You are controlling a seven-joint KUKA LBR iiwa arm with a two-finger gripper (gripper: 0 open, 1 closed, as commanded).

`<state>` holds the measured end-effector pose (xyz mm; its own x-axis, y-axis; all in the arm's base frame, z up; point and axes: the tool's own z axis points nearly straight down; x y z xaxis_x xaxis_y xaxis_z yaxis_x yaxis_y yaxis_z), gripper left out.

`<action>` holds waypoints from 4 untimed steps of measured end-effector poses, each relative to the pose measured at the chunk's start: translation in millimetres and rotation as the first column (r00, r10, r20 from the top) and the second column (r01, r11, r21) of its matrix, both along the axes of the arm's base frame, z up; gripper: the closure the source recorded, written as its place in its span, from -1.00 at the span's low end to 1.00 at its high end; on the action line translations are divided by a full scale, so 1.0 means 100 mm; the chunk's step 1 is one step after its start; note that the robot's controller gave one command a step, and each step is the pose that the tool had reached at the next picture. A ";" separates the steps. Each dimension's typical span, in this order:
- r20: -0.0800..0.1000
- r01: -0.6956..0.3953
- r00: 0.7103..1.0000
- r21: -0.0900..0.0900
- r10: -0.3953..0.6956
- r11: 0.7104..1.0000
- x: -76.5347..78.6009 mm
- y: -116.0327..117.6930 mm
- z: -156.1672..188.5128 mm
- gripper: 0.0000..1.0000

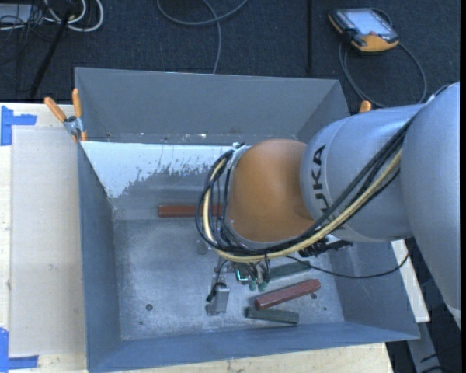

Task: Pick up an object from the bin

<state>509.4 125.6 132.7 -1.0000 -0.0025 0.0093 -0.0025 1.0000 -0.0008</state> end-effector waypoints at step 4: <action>0.008 -0.213 0.977 0.001 0.213 0.977 -0.09 -1.00 -0.61 -1.00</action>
Offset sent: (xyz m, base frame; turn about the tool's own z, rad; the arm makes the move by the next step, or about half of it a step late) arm 0.0044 -0.0580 -0.0550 -0.0155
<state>500.6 25.4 71.4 -0.9765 -0.2154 0.0012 -0.2154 0.9765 0.0002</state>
